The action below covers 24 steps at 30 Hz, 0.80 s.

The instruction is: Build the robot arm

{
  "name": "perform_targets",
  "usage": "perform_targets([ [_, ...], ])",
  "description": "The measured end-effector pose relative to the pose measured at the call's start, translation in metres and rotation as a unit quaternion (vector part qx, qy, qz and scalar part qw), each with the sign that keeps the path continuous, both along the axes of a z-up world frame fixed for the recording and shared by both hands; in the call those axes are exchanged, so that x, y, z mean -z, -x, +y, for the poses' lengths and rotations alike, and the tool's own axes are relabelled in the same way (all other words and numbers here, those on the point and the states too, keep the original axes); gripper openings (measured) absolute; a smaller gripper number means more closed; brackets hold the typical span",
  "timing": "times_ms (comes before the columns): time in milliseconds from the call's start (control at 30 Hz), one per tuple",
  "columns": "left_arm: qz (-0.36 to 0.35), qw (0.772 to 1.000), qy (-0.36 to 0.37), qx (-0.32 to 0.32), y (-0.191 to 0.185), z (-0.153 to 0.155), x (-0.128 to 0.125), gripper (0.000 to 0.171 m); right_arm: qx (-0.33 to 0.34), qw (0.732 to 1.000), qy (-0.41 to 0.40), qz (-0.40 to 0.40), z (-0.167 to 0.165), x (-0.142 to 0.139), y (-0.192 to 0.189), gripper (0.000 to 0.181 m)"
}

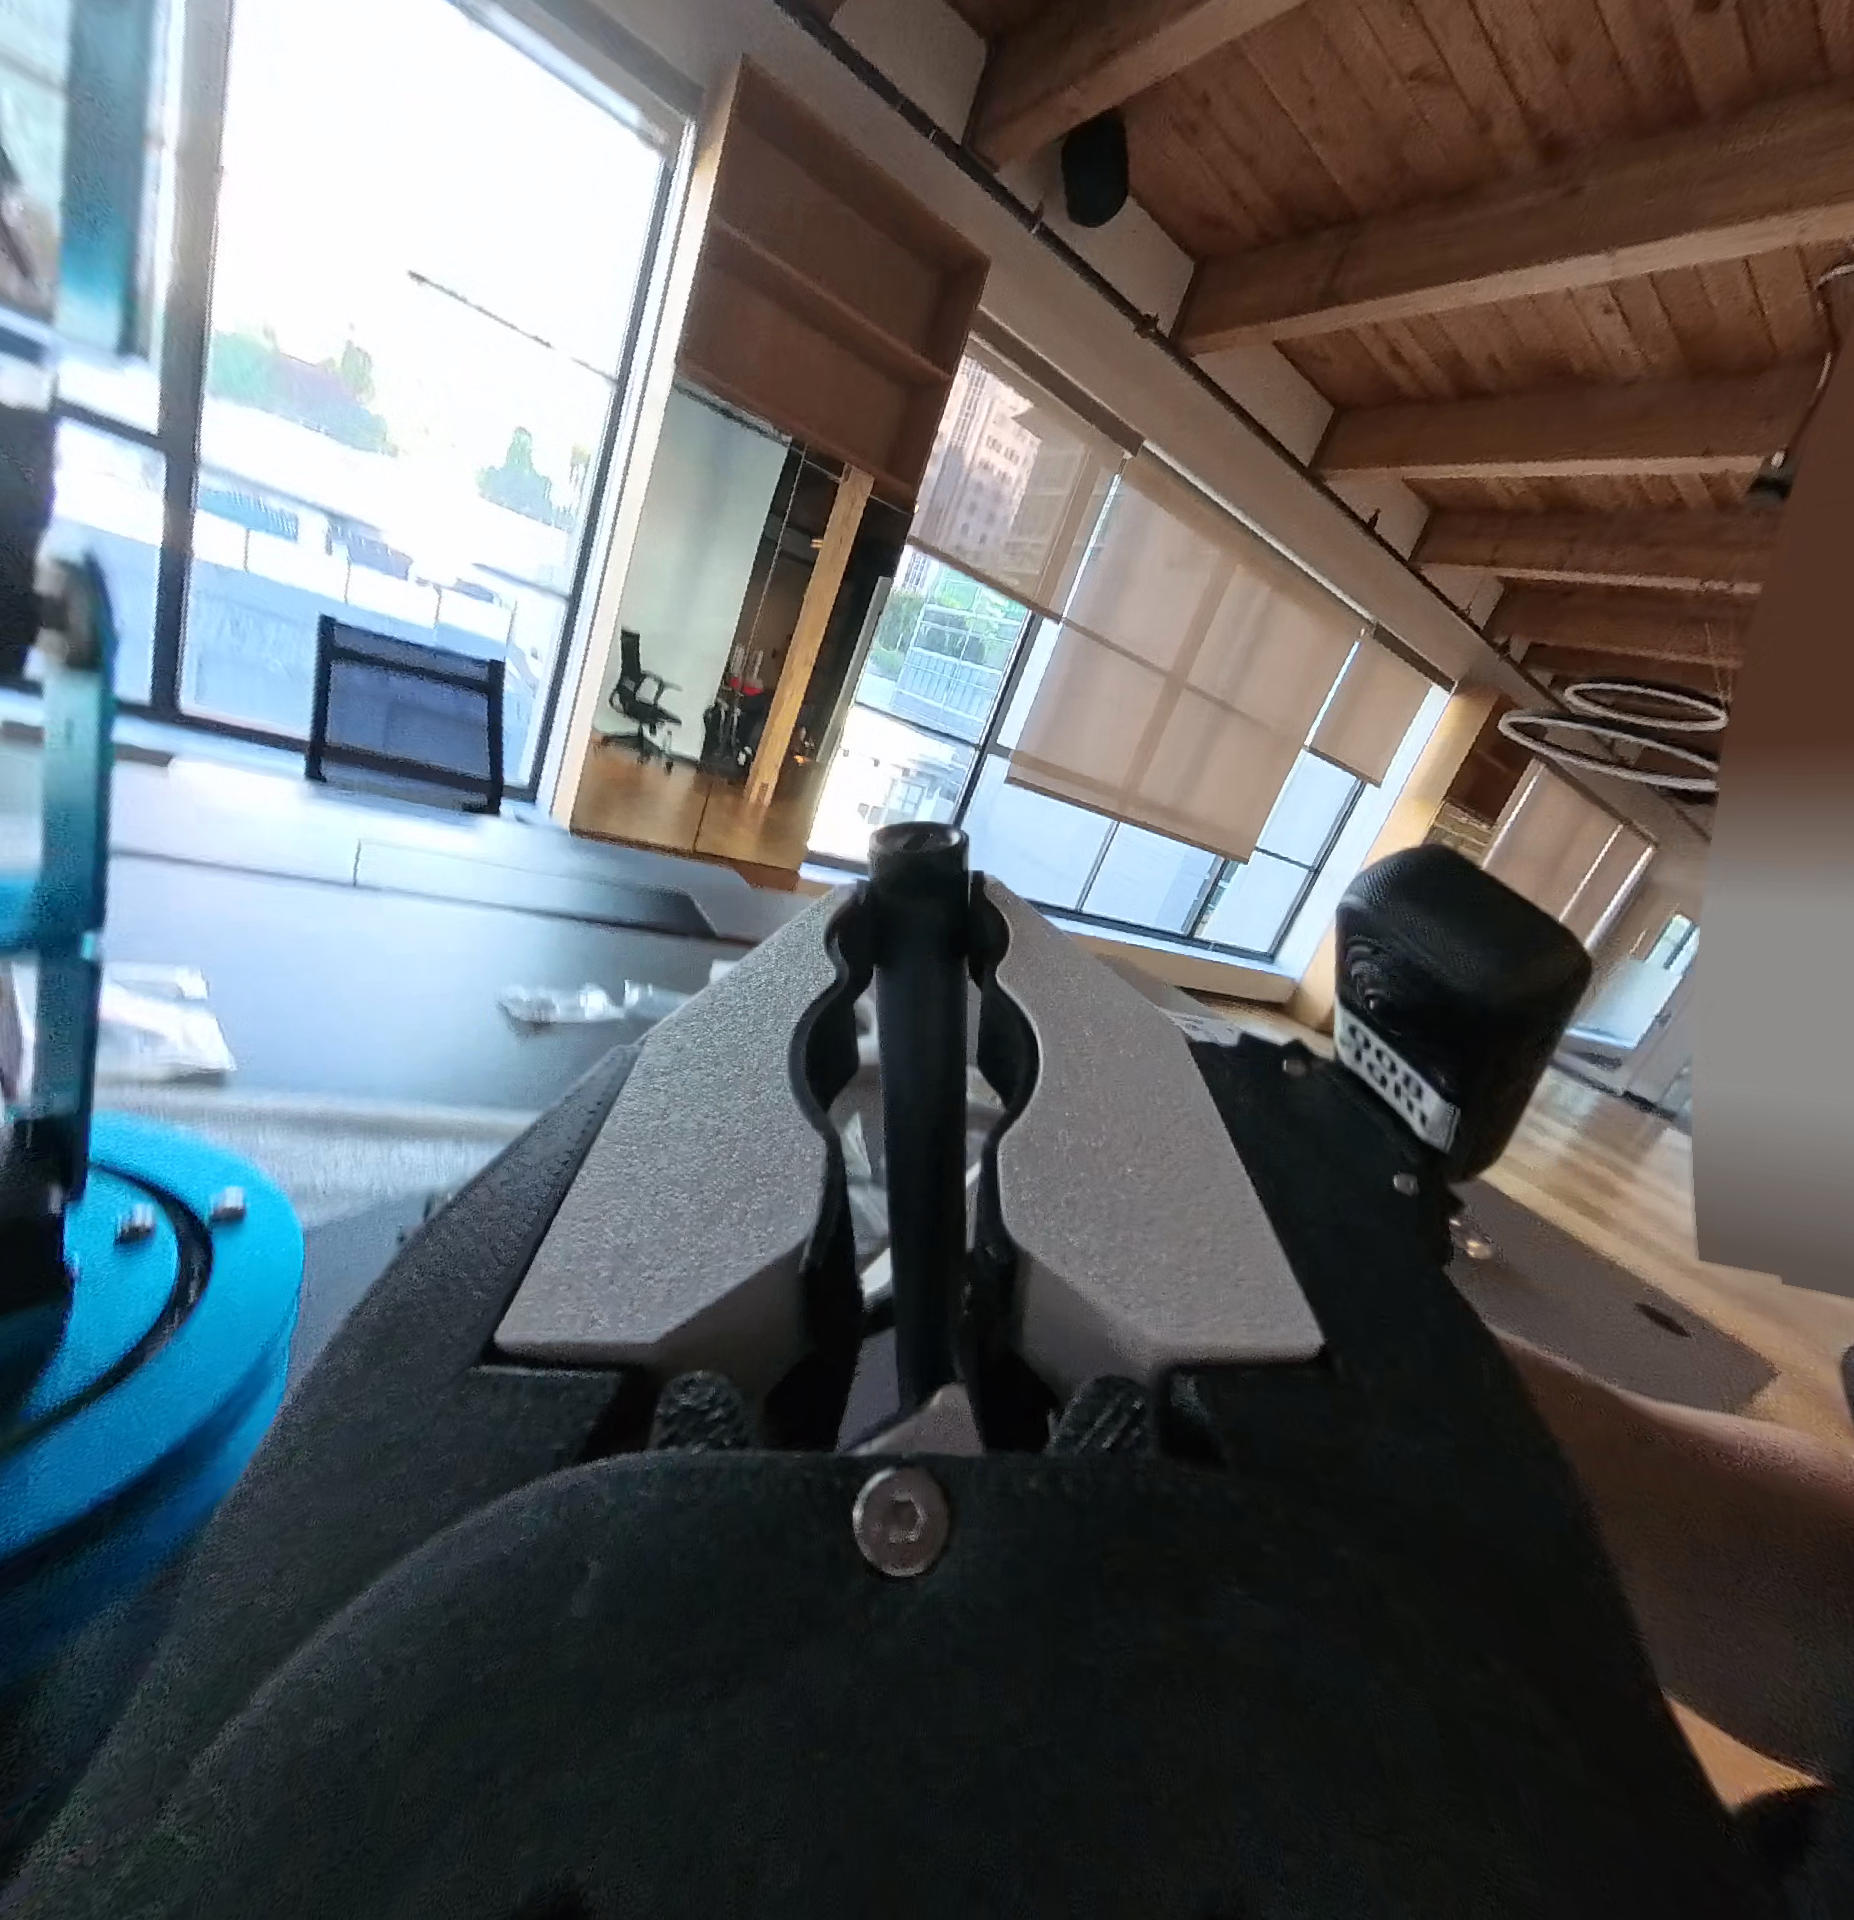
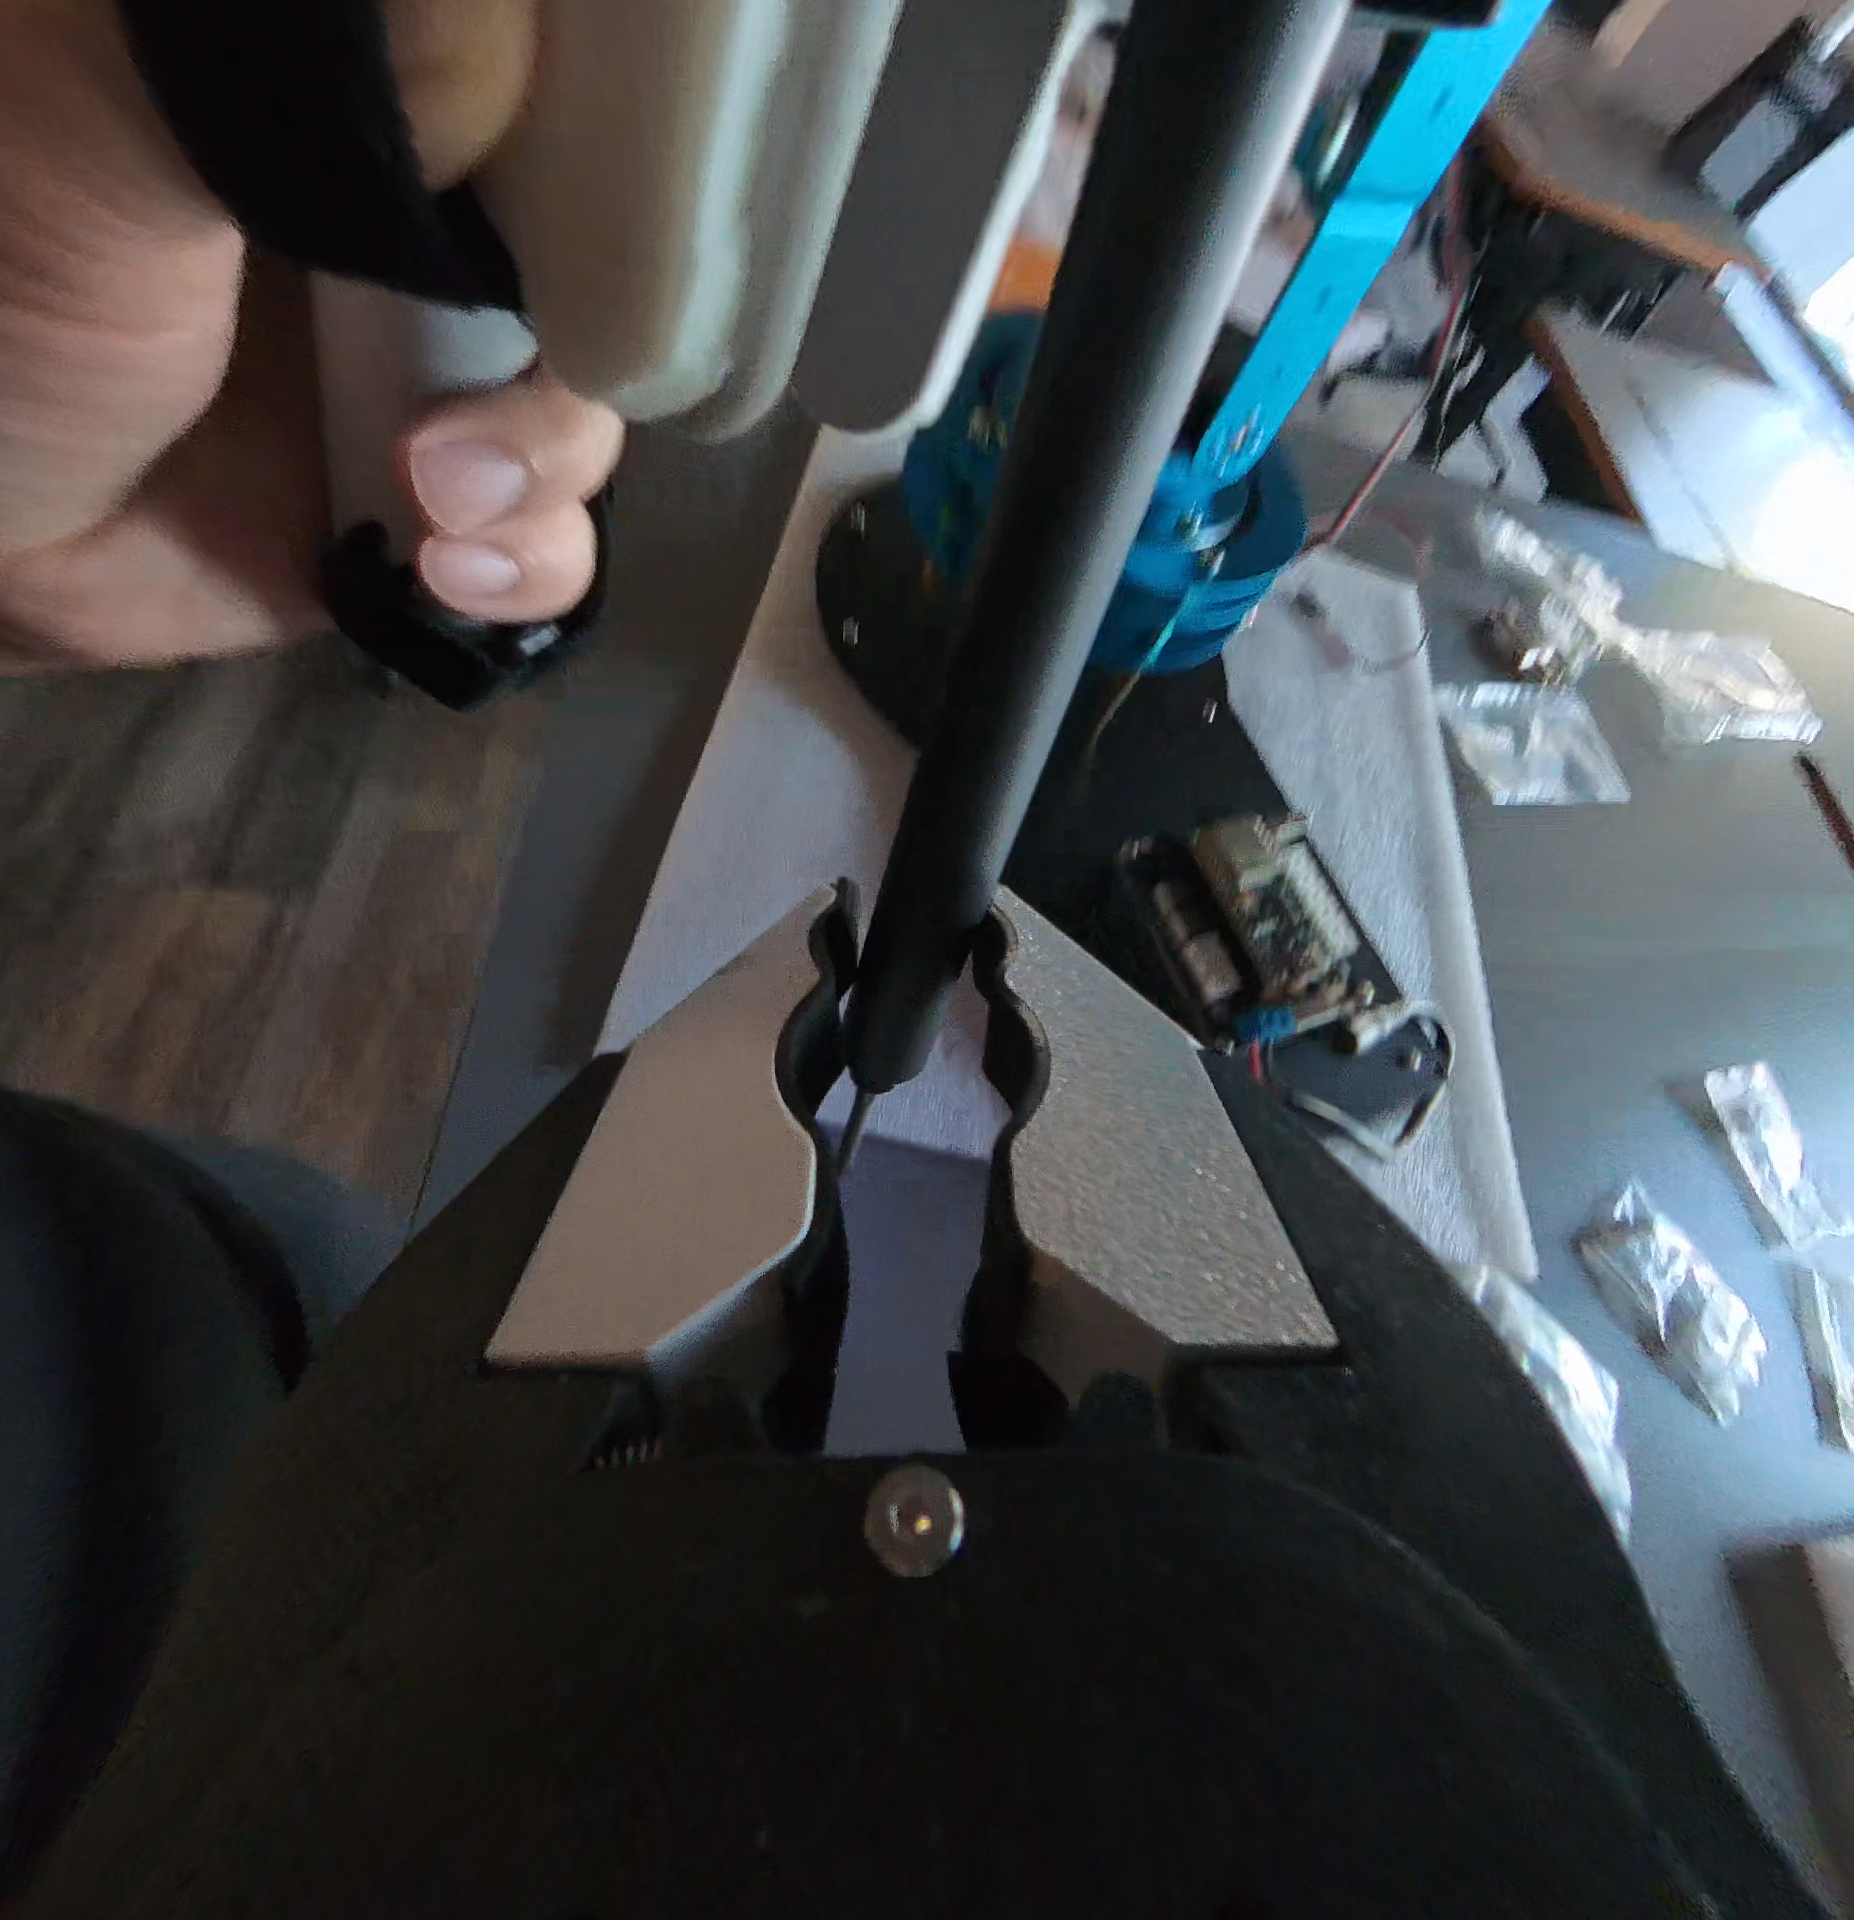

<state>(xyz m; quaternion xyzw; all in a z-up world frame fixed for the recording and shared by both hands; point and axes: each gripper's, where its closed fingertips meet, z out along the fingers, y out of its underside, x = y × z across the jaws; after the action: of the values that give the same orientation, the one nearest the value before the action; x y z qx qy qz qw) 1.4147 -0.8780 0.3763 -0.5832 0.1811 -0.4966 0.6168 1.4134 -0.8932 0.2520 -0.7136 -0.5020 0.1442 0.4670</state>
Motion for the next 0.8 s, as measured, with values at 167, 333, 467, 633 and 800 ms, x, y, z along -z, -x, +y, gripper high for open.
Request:
perform_targets([
  [167,-0.063,0.98,0.166,0.089,0.007,-0.005,0.07,0.016,0.02,0.991,0.07,-0.11,-0.013,0.044,-0.038,0.017],
  [333,-0.084,0.948,0.271,0.146,0.013,-0.014,0.115,0.016,-0.006,0.976,0.114,-0.185,-0.024,0.067,-0.053,0.016],
  [467,-0.059,0.937,0.316,0.139,0.021,-0.012,0.136,0.015,-0.025,0.966,0.14,-0.215,-0.028,0.079,-0.053,0.017],
  [633,-0.036,0.922,0.37,0.109,0.037,-0.003,0.158,0.016,-0.036,0.958,0.167,-0.229,-0.024,0.08,-0.056,0.016],
  [800,-0.041,0.925,0.373,0.065,0.068,0.008,0.161,0.011,-0.042,0.949,0.196,-0.242,-0.02,0.081,-0.056,0.016],
])
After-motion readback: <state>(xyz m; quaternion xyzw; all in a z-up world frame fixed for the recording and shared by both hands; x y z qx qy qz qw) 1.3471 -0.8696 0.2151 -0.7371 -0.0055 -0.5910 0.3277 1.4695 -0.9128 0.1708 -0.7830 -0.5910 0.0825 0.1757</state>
